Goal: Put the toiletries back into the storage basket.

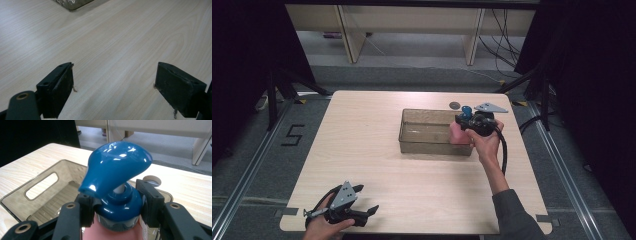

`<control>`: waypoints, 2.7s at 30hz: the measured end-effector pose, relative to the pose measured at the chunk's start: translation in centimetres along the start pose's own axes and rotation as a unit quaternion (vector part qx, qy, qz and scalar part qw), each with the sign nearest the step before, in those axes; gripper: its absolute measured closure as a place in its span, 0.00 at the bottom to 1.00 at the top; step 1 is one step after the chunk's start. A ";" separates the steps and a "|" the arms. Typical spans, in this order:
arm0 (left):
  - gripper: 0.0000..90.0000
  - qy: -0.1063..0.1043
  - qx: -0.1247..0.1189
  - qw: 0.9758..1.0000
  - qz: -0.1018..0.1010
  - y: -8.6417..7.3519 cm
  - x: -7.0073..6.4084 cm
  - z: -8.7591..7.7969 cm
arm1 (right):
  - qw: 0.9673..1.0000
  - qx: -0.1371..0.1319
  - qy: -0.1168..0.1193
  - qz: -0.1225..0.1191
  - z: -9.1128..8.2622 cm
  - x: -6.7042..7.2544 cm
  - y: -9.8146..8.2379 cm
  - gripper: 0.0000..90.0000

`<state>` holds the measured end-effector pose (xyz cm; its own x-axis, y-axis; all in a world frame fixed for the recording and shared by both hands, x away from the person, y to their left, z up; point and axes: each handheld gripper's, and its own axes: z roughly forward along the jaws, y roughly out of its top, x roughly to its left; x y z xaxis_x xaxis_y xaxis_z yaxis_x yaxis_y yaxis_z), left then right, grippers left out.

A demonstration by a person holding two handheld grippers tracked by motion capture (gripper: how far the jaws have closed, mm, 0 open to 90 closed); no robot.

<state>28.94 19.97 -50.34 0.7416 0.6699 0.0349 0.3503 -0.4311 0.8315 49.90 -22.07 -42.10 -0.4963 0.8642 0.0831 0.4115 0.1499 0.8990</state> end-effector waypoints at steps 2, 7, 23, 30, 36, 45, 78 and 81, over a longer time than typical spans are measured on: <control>0.17 -0.001 0.012 1.000 0.013 0.1 0.3 -0.2 | 1.000 -0.001 0.002 0.002 0.0 0.0 -0.1 0.60; 0.17 -0.001 0.013 1.000 0.014 0.1 0.3 -0.2 | 1.000 0.001 0.001 0.011 -0.1 0.0 -0.5 0.60; 0.17 -0.002 0.010 1.000 0.009 0.1 0.2 -0.3 | 1.000 0.009 -0.002 0.006 -0.4 -0.1 -1.2 0.60; 0.17 -0.007 0.001 1.000 -0.004 0.2 0.1 -0.2 | 1.000 0.010 -0.003 -0.005 -0.3 -0.1 -1.5 0.60; 0.17 -0.005 -0.002 1.000 -0.004 0.2 0.1 -0.2 | 1.000 0.013 -0.001 0.002 -0.4 0.5 -1.6 0.59; 0.17 -0.003 0.001 1.000 -0.003 0.1 0.0 -0.2 | 1.000 0.015 -0.007 0.008 -0.3 0.6 -2.2 0.43; 0.17 -0.004 0.007 1.000 0.007 0.2 0.2 -0.3 | 0.998 -0.004 0.012 0.054 -4.6 1.3 -2.6 0.22; 0.17 -0.004 0.006 1.000 0.007 0.2 0.2 -0.3 | 0.998 -0.002 0.014 0.054 -4.9 1.4 -2.7 0.22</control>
<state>28.99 20.24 -49.98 0.7505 0.6595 0.0425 0.3466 -0.4475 0.8244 44.35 -23.64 -42.26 -0.4713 0.8611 0.1910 0.4606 0.0556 0.8859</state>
